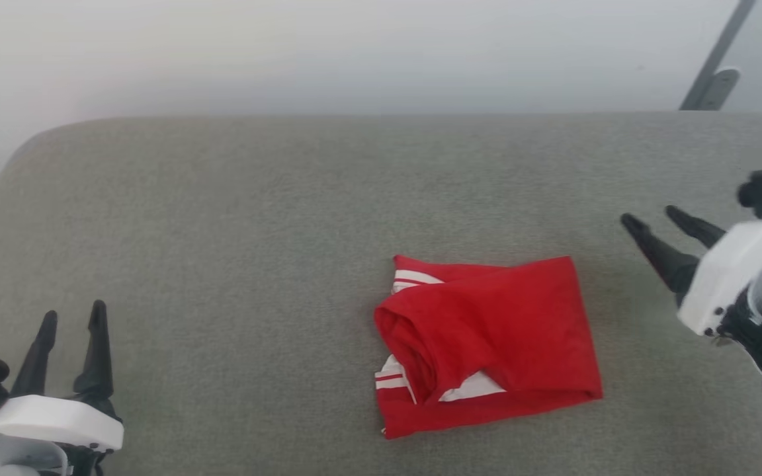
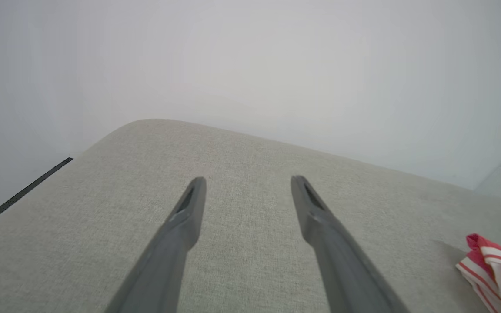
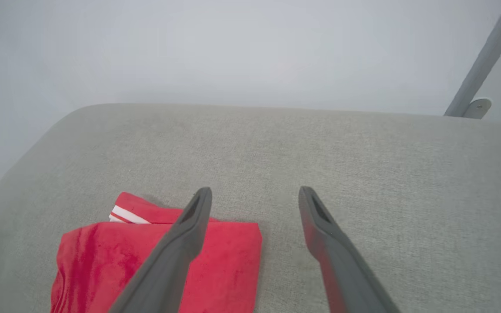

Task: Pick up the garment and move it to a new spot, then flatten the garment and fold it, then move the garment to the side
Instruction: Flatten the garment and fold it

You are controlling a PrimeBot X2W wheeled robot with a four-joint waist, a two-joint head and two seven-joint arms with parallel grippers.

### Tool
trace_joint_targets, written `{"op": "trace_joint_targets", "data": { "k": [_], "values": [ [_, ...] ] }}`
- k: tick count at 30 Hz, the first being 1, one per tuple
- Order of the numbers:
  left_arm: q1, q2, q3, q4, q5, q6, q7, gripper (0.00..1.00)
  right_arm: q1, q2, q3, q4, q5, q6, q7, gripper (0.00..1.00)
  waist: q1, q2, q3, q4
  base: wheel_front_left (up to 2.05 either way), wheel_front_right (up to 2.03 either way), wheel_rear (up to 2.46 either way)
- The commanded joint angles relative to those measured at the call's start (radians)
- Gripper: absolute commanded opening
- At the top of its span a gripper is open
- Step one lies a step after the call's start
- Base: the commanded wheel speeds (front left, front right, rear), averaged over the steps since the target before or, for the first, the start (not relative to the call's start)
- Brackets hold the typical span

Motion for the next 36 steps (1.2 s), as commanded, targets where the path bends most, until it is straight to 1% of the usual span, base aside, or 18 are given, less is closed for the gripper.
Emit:
{"op": "trace_joint_targets", "data": {
  "k": [1,6,7,8,11,15,26,36],
  "values": [
    [0.014,0.01,0.006,-0.005,0.004,-0.003,-0.004,1.0,0.023,-0.003,-0.009,0.001,-0.01,0.0,-0.05,1.0,0.0,-0.0001,-0.013,-0.017,0.0,0.0,0.0],
    [0.03,0.02,0.012,-0.002,0.007,-0.003,-0.004,1.0,0.071,-0.022,-0.038,0.032,-0.035,0.0,-0.214,1.0,0.0,-0.0001,-0.033,-0.044,0.0,0.0,0.0],
    [0.04,0.023,0.01,-0.001,0.006,-0.003,-0.004,1.0,0.09,-0.032,-0.045,0.058,-0.06,0.0,-0.29,1.0,0.0,-0.0001,-0.042,-0.051,0.0,0.0,0.0],
    [0.043,0.025,0.009,0.0,0.007,-0.003,-0.004,1.0,0.1,-0.028,-0.051,0.071,-0.061,0.0,-0.32,1.0,0.0,-0.0001,-0.047,-0.055,0.0,0.0,0.0],
    [0.053,0.028,0.012,0.001,0.004,-0.003,-0.004,1.0,0.133,-0.031,-0.052,0.112,-0.079,0.0,-0.398,1.0,0.0,-0.0001,-0.06,-0.065,0.0,0.0,0.0],
    [0.066,0.037,0.007,0.001,0.009,-0.003,-0.004,1.0,0.166,-0.03,-0.046,0.161,-0.081,0.0,-0.474,1.0,0.0,-0.0001,-0.072,-0.074,0.0,0.0,0.0],
    [0.1,0.047,0.014,0.001,0.008,-0.003,-0.004,1.0,0.208,-0.028,-0.04,0.239,-0.058,0.0,-0.59,1.0,0.0,-0.0001,-0.093,-0.078,0.0,0.0,0.0],
    [0.094,0.048,0.011,0.007,0.009,-0.003,-0.004,1.0,0.215,-0.031,-0.027,0.259,-0.045,0.0,-0.606,1.0,0.0,-0.0001,-0.094,-0.072,0.0,0.0,0.0]
  ]
}}
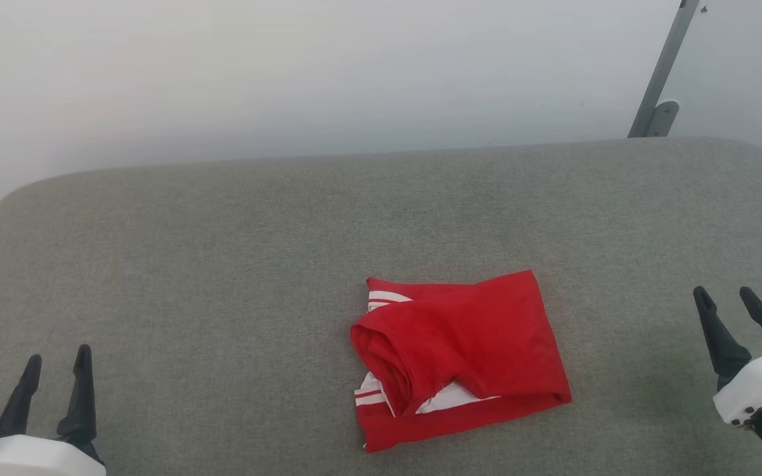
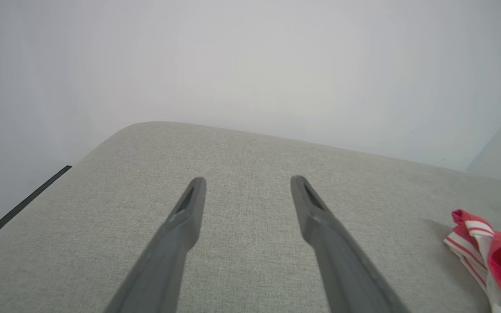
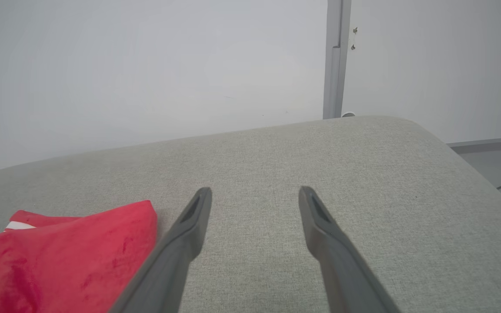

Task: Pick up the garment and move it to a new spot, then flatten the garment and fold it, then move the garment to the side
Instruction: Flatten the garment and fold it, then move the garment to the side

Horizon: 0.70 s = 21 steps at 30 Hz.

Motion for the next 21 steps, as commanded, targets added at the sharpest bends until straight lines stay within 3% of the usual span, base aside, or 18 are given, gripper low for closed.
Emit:
{"op": "trace_joint_targets", "data": {
  "k": [1,13,21],
  "values": [
    [0.0,0.001,0.001,0.001,0.005,-0.003,-0.004,1.0,0.004,-0.001,0.004,0.001,0.002,0.0,-0.005,1.0,0.0,-0.0001,0.0,0.0,0.0,0.0,0.0],
    [-0.011,-0.004,-0.008,0.0,0.011,-0.003,-0.004,1.0,0.003,-0.001,0.017,0.0,0.01,0.0,0.008,1.0,0.0,-0.0001,0.002,0.016,0.0,0.0,0.0],
    [-0.015,-0.008,-0.025,-0.001,0.002,-0.003,-0.004,1.0,-0.028,0.019,0.117,-0.025,0.041,0.0,0.105,1.0,0.0,-0.0001,0.008,0.064,0.0,0.0,0.0]
  ]
}}
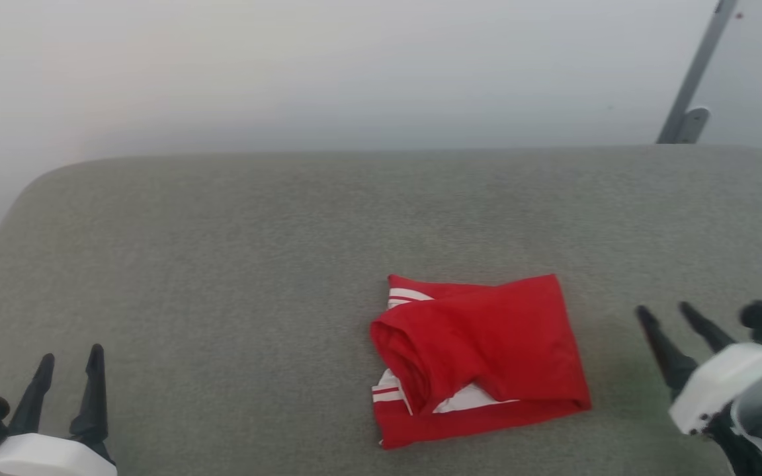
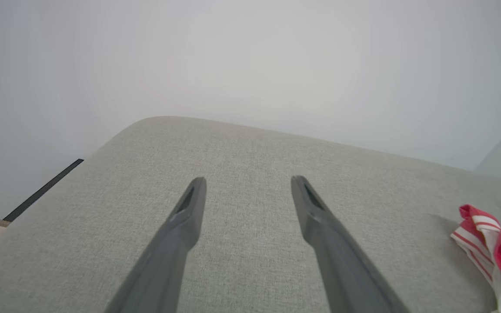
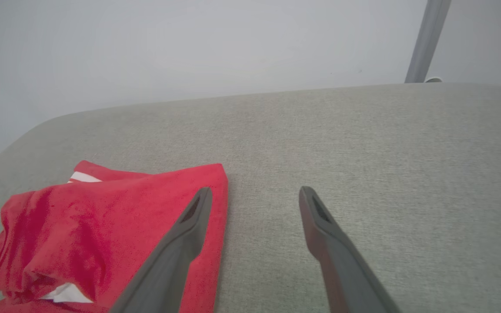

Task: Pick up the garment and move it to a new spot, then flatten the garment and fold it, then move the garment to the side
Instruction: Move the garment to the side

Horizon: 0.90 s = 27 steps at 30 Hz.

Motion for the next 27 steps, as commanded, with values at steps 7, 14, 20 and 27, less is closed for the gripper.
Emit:
{"op": "trace_joint_targets", "data": {
  "k": [7,14,20,27],
  "values": [
    [-0.018,-0.012,-0.016,0.001,-0.006,-0.003,-0.004,1.0,-0.067,-0.006,0.105,-0.002,0.044,0.0,0.128,1.0,0.0,-0.0001,0.019,0.06,0.0,0.0,0.0],
    [-0.029,-0.026,-0.033,0.004,-0.005,-0.003,-0.004,1.0,-0.119,-0.028,0.146,0.043,0.076,0.0,0.324,1.0,0.0,-0.0001,0.05,0.11,0.0,0.0,0.0],
    [-0.046,-0.042,-0.043,0.008,-0.007,-0.003,-0.004,1.0,-0.166,-0.04,0.148,0.082,0.068,0.0,0.525,1.0,0.0,-0.0001,0.091,0.143,0.0,0.0,0.0],
    [-0.082,-0.059,-0.06,0.002,-0.009,-0.003,-0.004,1.0,-0.203,-0.005,0.129,0.112,0.069,0.0,0.729,1.0,0.0,-0.0001,0.156,0.171,0.0,0.0,0.0]
  ]
}}
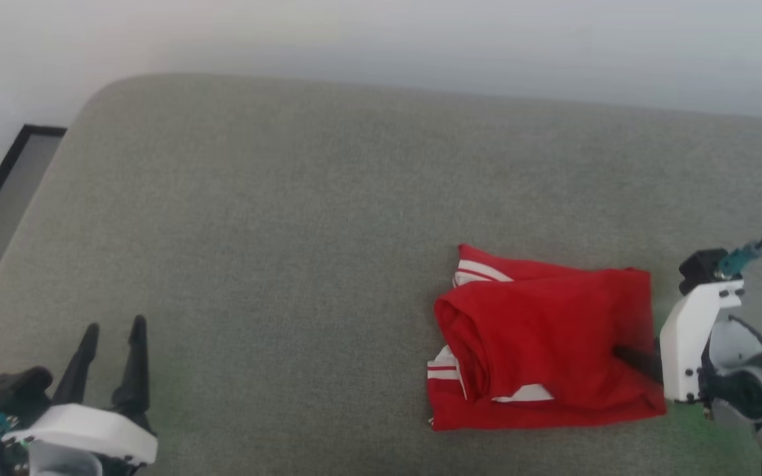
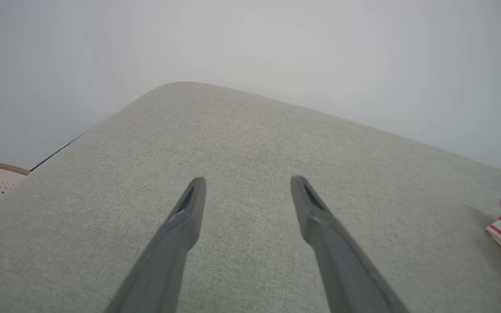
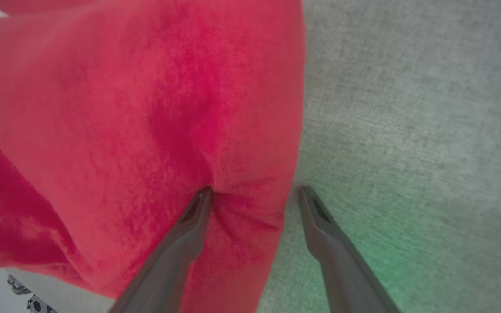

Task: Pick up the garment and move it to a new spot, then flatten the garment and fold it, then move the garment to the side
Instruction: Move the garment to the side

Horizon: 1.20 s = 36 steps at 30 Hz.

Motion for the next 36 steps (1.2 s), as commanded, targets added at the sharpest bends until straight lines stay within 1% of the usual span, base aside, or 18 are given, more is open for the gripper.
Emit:
{"op": "trace_joint_targets", "data": {
  "k": [1,4,5,7,9,16,20,22,27,32,33,34,36],
  "values": [
    [-0.02,-0.005,-0.006,-0.001,-0.003,-0.003,-0.004,1.0,0.001,0.02,0.01,0.02,-0.013,0.0,0.035,1.0,0.0,-0.0001,0.027,0.013,0.0,0.0,0.0],
    [-0.038,-0.012,-0.015,0.002,-0.004,-0.003,-0.004,1.0,-0.008,0.049,0.006,0.032,-0.026,0.0,0.085,1.0,0.0,-0.0001,0.05,0.021,0.0,0.0,0.0],
    [-0.044,-0.014,-0.017,0.003,-0.004,-0.003,-0.004,1.0,-0.011,0.056,0.009,0.031,-0.033,0.0,0.101,0.87,0.0,-0.0001,0.056,0.023,0.0,0.0,0.0],
    [-0.052,-0.016,-0.018,0.006,-0.006,-0.003,-0.004,1.0,-0.014,0.07,0.009,0.024,-0.031,0.001,0.118,0.0,0.0,-0.0001,0.065,0.025,0.0,0.0,0.0],
    [-0.056,-0.016,-0.02,0.008,-0.006,-0.003,-0.004,1.0,-0.018,0.074,0.009,0.011,-0.035,0.001,0.129,0.0,0.0,-0.0001,0.07,0.025,0.0,0.0,0.0],
    [-0.072,-0.013,-0.014,0.009,-0.001,-0.003,-0.004,1.0,-0.038,0.046,-0.048,-0.036,-0.048,0.0,0.141,0.0,0.0,-0.0001,0.076,0.007,0.0,0.0,0.0],
    [-0.074,-0.008,-0.018,0.004,0.003,-0.003,-0.004,1.0,-0.041,0.026,-0.082,-0.058,-0.062,-0.001,0.137,0.0,0.0,-0.0001,0.074,-0.009,0.0,0.0,0.0],
    [-0.079,-0.006,-0.025,0.0,0.005,-0.003,-0.004,1.0,-0.045,0.006,-0.107,-0.07,-0.072,-0.001,0.13,0.0,0.0,-0.0001,0.073,-0.021,0.0,0.0,0.0],
    [-0.105,0.004,-0.046,-0.007,0.008,-0.003,-0.004,1.0,-0.071,-0.021,-0.165,-0.09,-0.102,0.0,0.123,0.0,0.0,-0.0001,0.078,-0.062,0.0,0.0,0.0],
    [-0.145,0.013,-0.088,-0.007,0.01,-0.003,-0.004,1.0,-0.106,-0.059,-0.224,-0.078,-0.13,0.0,0.112,0.0,0.0,-0.0001,0.093,-0.112,0.0,0.0,0.0],
    [-0.155,0.015,-0.097,-0.004,0.01,-0.003,-0.004,1.0,-0.116,-0.069,-0.234,-0.072,-0.135,0.0,0.107,0.0,0.0,-0.0001,0.097,-0.124,0.0,0.0,0.0],
    [-0.178,0.017,-0.118,0.0,0.011,-0.003,-0.004,1.0,-0.138,-0.095,-0.247,-0.061,-0.156,0.0,0.095,0.0,0.0,-0.0001,0.108,-0.146,0.0,0.0,0.0],
    [-0.201,0.019,-0.137,0.003,0.01,-0.003,-0.004,1.0,-0.161,-0.108,-0.257,-0.051,-0.171,0.0,0.08,0.0,0.0,-0.0001,0.12,-0.169,0.0,0.0,0.0]
  ]
}}
